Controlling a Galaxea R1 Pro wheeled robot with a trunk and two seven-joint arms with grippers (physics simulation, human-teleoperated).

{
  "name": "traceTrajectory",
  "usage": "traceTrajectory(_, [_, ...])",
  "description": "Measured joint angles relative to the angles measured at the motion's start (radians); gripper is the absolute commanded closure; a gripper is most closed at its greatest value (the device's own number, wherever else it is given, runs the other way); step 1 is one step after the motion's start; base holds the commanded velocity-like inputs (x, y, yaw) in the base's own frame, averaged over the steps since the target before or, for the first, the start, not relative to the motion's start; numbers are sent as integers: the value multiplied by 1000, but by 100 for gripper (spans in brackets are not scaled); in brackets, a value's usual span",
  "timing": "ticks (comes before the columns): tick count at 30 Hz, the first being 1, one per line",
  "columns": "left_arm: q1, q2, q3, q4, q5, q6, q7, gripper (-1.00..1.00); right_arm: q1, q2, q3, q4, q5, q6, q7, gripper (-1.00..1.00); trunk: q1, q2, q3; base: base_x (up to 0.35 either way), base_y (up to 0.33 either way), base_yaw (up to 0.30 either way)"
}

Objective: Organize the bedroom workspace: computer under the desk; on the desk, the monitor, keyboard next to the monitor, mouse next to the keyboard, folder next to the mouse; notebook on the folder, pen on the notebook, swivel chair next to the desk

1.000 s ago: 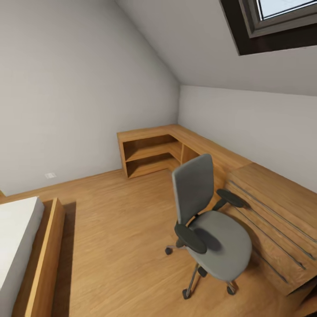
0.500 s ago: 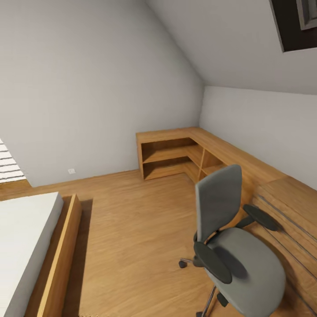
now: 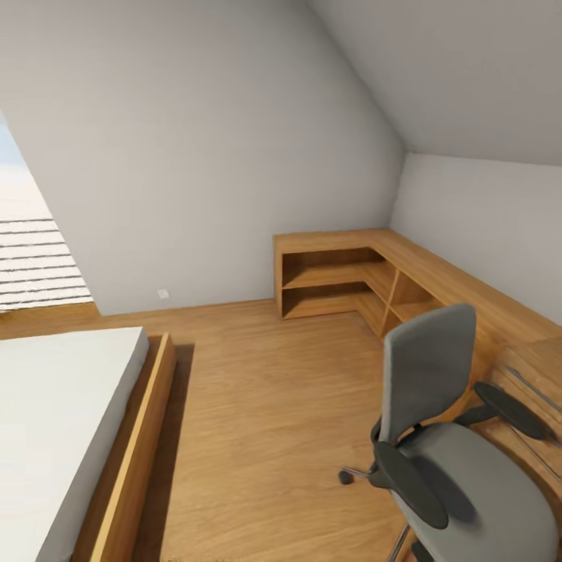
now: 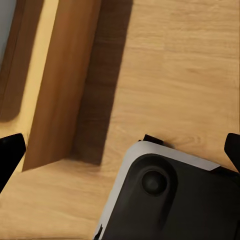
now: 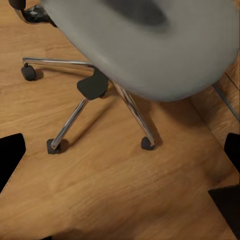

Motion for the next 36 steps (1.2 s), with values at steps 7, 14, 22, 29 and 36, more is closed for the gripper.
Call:
traceTrajectory(7, [0, 1, 0, 0, 1, -4, 1, -100, 0, 0, 2, -1, 2, 6, 4, -100, 0, 0, 0, 0, 0, 280])
traceTrajectory(14, [0, -3, -2, -191, 2, 77, 12, -100, -2, 0, 5, -58, 9, 175, 10, -100, 0, 0, 0, 0, 0, 177])
traceTrajectory(22, [-1, -7, 2, -477, -8, 466, 22, -100, -5, -6, 3, -165, 8, 218, 11, -100, 0, 0, 0, 0, 0, 15])
traceTrajectory(29, [0, -11, 4, -629, -10, 586, 21, -100, -27, -4, 2, -246, 9, 234, 11, -100, 0, 0, 0, 0, 0, 1])
traceTrajectory(36, [0, -55, 2, -646, -15, 601, 13, -100, -116, 2, 2, -263, 9, 339, 17, -100, 0, 0, 0, 0, 0, 0])
